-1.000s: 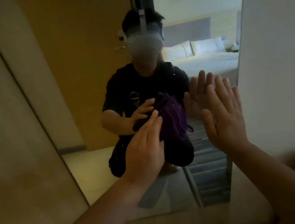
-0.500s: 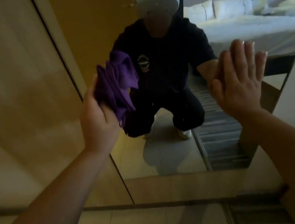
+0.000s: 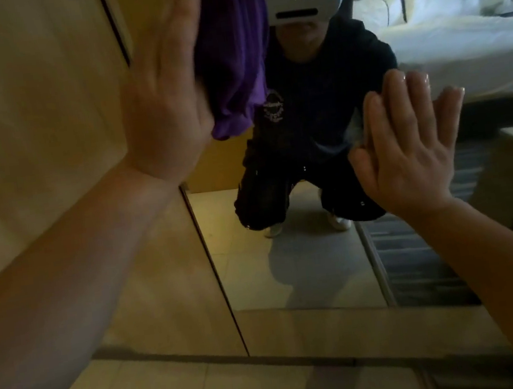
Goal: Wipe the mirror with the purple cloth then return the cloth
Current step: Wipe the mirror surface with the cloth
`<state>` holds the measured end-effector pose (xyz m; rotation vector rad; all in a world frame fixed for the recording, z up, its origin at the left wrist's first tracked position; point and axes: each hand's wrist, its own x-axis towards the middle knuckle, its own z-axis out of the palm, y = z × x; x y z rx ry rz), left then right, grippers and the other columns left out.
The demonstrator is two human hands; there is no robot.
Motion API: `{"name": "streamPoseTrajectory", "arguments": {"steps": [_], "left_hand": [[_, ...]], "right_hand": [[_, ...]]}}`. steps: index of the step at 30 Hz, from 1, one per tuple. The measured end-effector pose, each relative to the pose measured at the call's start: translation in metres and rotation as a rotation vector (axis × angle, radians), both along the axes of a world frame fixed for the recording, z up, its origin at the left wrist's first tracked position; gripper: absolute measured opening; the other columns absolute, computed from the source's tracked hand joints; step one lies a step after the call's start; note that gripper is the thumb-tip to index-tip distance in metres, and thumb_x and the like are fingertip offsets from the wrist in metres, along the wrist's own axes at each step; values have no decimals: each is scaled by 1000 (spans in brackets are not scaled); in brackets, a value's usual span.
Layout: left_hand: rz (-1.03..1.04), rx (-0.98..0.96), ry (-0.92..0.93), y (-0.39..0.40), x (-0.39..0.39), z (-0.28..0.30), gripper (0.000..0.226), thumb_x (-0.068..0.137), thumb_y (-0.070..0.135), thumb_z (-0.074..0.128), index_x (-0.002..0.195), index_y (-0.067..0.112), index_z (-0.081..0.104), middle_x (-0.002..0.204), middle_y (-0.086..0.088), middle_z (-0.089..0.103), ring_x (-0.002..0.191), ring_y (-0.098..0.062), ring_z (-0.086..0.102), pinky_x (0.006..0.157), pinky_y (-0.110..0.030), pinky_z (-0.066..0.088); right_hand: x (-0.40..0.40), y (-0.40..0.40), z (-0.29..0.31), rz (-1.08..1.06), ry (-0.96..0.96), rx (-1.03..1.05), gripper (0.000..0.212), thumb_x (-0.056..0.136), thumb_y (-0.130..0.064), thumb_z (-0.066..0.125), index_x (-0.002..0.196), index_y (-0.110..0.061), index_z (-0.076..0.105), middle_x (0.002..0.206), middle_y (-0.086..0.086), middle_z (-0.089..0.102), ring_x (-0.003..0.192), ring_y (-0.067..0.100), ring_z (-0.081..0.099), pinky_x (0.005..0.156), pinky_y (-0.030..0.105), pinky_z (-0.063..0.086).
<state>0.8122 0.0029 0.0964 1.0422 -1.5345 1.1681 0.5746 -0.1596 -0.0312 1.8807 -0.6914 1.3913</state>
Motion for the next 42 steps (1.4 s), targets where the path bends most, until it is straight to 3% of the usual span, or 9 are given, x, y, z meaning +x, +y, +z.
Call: {"name": "streamPoseTrajectory", "arguments": {"steps": [4, 10, 16, 25, 29, 34, 36, 38, 42], "left_hand": [[97, 340, 196, -24, 47, -5, 76, 101, 57, 23, 143, -6, 27, 144, -32, 37, 138, -39, 34, 109, -9, 16], [217, 36, -248, -47, 7, -45, 66, 89, 22, 73, 139, -3, 38, 142, -27, 45, 138, -31, 33, 116, -47, 26], [219, 135, -312, -35, 6, -157, 49, 94, 11, 54, 140, 3, 43, 147, -17, 39, 140, -32, 34, 116, -47, 25], [352, 580, -422, 2, 28, -358, 54, 102, 32, 41, 149, 13, 26, 162, -8, 7, 148, -25, 13, 121, -43, 8], [362, 811, -377, 27, 16, -376, 65, 92, 31, 52, 149, 13, 27, 157, -7, 27, 149, -24, 8, 120, -44, 15], [139, 845, 116, 66, -12, -298, 32, 99, 31, 48, 129, 20, 54, 134, -9, 57, 118, -25, 59, 88, -45, 55], [33, 723, 402, 70, -35, -217, 30, 106, 40, 34, 115, 30, 61, 109, 7, 71, 96, -6, 66, 78, -18, 53], [63, 498, 512, 69, -33, -135, 30, 108, 22, 33, 125, 17, 58, 120, 12, 64, 98, 7, 57, 80, -1, 41], [229, -86, 83, 53, 7, -15, 34, 105, 10, 35, 132, -8, 47, 134, -28, 52, 125, -35, 50, 109, -35, 40]], "right_hand": [[3, -4, 0, -1, -4, -32, 70, 95, -36, 56, 154, -10, 31, 159, 17, 29, 149, 30, 14, 114, 64, 17], [2, -6, -1, 18, -18, -66, 69, 95, -35, 57, 154, -10, 32, 157, 18, 30, 150, 29, 14, 117, 60, 11], [0, -4, -3, 59, -21, -28, 66, 98, -33, 54, 155, -10, 30, 157, 19, 28, 150, 26, 9, 110, 70, 20], [-1, -4, -4, 82, -24, -27, 65, 99, -31, 54, 155, -11, 29, 155, 24, 32, 145, 37, 22, 106, 75, 27], [-2, 1, -2, 82, -21, 29, 65, 100, -32, 52, 156, -14, 24, 158, 19, 28, 148, 28, 11, 114, 69, 16], [-2, 4, 2, 78, -4, 66, 63, 100, -30, 50, 156, -13, 27, 159, 17, 27, 148, 26, 8, 117, 61, 9], [-3, 6, 2, 75, 3, 92, 63, 100, -30, 50, 156, -15, 26, 160, 15, 24, 150, 25, 6, 117, 62, 9], [-5, 11, 4, 74, 17, 141, 63, 101, -30, 49, 157, -16, 24, 162, 13, 19, 151, 25, 4, 117, 64, 10], [-6, 19, 5, 65, 47, 242, 64, 100, -29, 51, 157, -17, 24, 165, 8, 11, 152, 24, -2, 120, 63, 7]]}}
